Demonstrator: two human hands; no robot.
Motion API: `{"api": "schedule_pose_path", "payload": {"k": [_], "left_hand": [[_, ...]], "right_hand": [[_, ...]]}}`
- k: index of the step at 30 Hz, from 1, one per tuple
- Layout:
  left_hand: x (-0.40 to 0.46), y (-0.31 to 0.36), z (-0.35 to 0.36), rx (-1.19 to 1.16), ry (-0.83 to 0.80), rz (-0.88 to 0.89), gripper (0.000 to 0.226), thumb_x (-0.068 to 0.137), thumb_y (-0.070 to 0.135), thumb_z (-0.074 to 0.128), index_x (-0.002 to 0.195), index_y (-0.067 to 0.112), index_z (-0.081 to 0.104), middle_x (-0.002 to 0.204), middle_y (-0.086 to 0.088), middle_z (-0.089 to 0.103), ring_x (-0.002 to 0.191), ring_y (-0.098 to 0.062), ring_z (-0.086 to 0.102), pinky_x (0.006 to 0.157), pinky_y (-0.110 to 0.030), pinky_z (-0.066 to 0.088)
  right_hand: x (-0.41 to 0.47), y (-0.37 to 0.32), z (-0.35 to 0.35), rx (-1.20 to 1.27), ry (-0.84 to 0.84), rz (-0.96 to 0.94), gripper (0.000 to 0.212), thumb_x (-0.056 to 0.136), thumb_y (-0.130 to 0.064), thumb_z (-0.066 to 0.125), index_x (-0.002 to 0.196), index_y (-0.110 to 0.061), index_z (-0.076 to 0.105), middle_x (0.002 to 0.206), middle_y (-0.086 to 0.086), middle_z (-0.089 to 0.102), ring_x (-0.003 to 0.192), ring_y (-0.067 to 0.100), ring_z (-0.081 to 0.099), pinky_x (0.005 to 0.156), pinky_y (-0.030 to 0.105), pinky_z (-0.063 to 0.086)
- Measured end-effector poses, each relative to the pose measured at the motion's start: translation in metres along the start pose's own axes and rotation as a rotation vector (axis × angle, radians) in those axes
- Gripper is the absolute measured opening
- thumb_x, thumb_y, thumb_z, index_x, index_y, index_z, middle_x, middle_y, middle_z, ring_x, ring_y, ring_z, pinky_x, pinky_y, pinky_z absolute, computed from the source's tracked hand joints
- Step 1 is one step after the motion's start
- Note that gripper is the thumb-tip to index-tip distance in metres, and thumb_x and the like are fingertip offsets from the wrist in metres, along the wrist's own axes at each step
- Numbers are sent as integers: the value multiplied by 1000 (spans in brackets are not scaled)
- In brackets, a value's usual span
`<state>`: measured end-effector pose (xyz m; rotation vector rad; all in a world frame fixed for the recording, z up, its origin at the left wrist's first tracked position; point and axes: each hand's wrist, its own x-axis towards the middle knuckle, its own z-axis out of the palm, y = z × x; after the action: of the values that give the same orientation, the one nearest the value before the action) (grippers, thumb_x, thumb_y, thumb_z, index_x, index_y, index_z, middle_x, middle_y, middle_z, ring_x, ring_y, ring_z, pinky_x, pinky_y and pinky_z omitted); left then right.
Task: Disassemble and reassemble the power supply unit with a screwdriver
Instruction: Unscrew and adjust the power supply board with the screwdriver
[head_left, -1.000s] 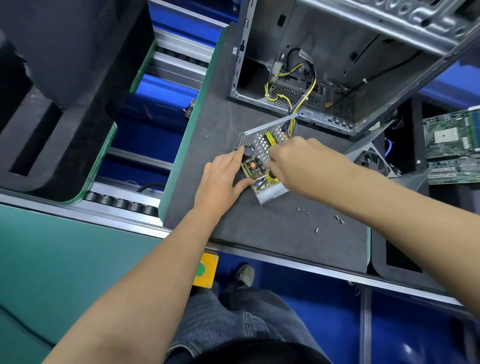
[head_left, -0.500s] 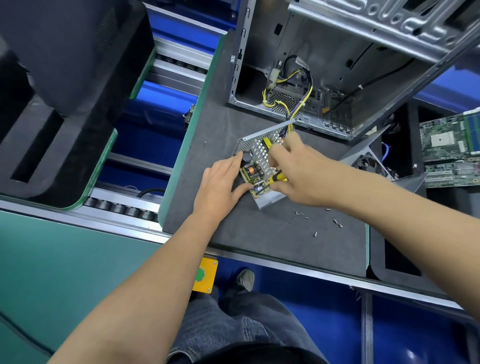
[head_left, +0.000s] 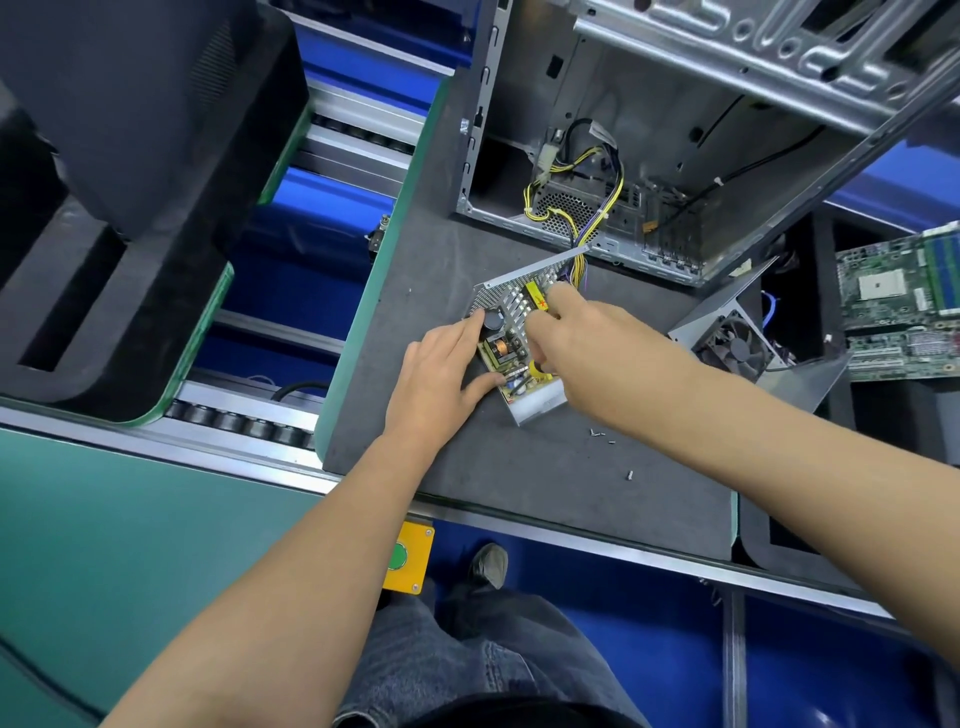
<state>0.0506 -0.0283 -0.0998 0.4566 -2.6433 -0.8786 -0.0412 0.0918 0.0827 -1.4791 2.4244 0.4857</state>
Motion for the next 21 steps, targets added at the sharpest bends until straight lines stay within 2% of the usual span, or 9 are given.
{"api": "schedule_pose_path", "payload": {"k": [2, 5, 8, 10, 11, 13, 16, 19, 21], "left_hand": [[0, 1, 0, 4, -3, -3, 76, 87, 40, 74, 149, 10, 42, 134, -5, 58, 120, -25, 50, 94, -37, 37], [-1, 1, -1, 2, -9, 0, 76, 87, 39, 73, 149, 9, 42, 134, -5, 58, 121, -26, 50, 95, -37, 37], [-1, 2, -2, -4, -3, 0, 75, 88, 39, 73, 149, 9, 42, 136, -5, 58, 122, -26, 50, 96, -37, 36], [-1, 2, -3, -6, -6, -2, 75, 88, 39, 73, 149, 9, 42, 136, -5, 58, 122, -26, 50, 96, -36, 35], [-1, 2, -2, -6, -6, -2, 75, 88, 39, 73, 149, 10, 42, 135, -5, 58, 122, -26, 50, 96, -36, 35], [-1, 2, -2, -4, -5, -1, 75, 88, 39, 73, 149, 10, 42, 134, -5, 58, 121, -26, 50, 96, -35, 35], [-1, 1, -1, -5, -3, 5, 75, 87, 39, 73, 149, 10, 42, 133, -6, 59, 121, -26, 51, 95, -36, 36], [-1, 1, -1, -3, 2, -1, 75, 87, 38, 74, 149, 10, 42, 132, -5, 59, 120, -26, 51, 93, -36, 36], [0, 0, -1, -6, 1, -2, 75, 87, 38, 74, 149, 10, 42, 131, -5, 59, 120, -26, 51, 93, -35, 35]], "right_hand": [[1, -3, -1, -110, 45, 29, 15, 101, -19, 50, 114, -13, 49, 110, 8, 52, 78, 33, 58, 59, 35, 36], [0, -2, 3, -175, 18, 69, 40, 105, -48, 33, 116, -12, 47, 110, 10, 59, 96, 35, 65, 61, 35, 39], [-1, 4, 3, 17, -19, -38, 24, 100, -24, 48, 119, -10, 45, 117, 11, 39, 92, 31, 51, 73, 36, 42], [1, 5, 3, 7, -25, -75, 24, 92, -8, 51, 116, -11, 49, 114, 10, 39, 76, 24, 44, 66, 30, 35], [2, 4, 3, -21, -10, -62, 22, 94, -9, 52, 116, -12, 49, 112, 9, 42, 72, 24, 45, 63, 30, 34], [3, -2, 3, -113, 30, -17, 17, 104, -26, 45, 114, -13, 50, 110, 8, 52, 83, 30, 59, 62, 33, 35], [3, -1, 5, -103, -46, 76, 33, 104, -43, 41, 115, -14, 52, 111, 9, 57, 99, 35, 62, 63, 36, 38], [-1, 7, 1, -16, -71, 19, 27, 94, -17, 60, 116, -11, 45, 115, 11, 42, 88, 29, 49, 65, 36, 40], [-3, 10, 0, -94, -82, -37, 25, 89, -1, 56, 110, -11, 46, 111, 10, 44, 84, 27, 49, 62, 34, 35]]}}
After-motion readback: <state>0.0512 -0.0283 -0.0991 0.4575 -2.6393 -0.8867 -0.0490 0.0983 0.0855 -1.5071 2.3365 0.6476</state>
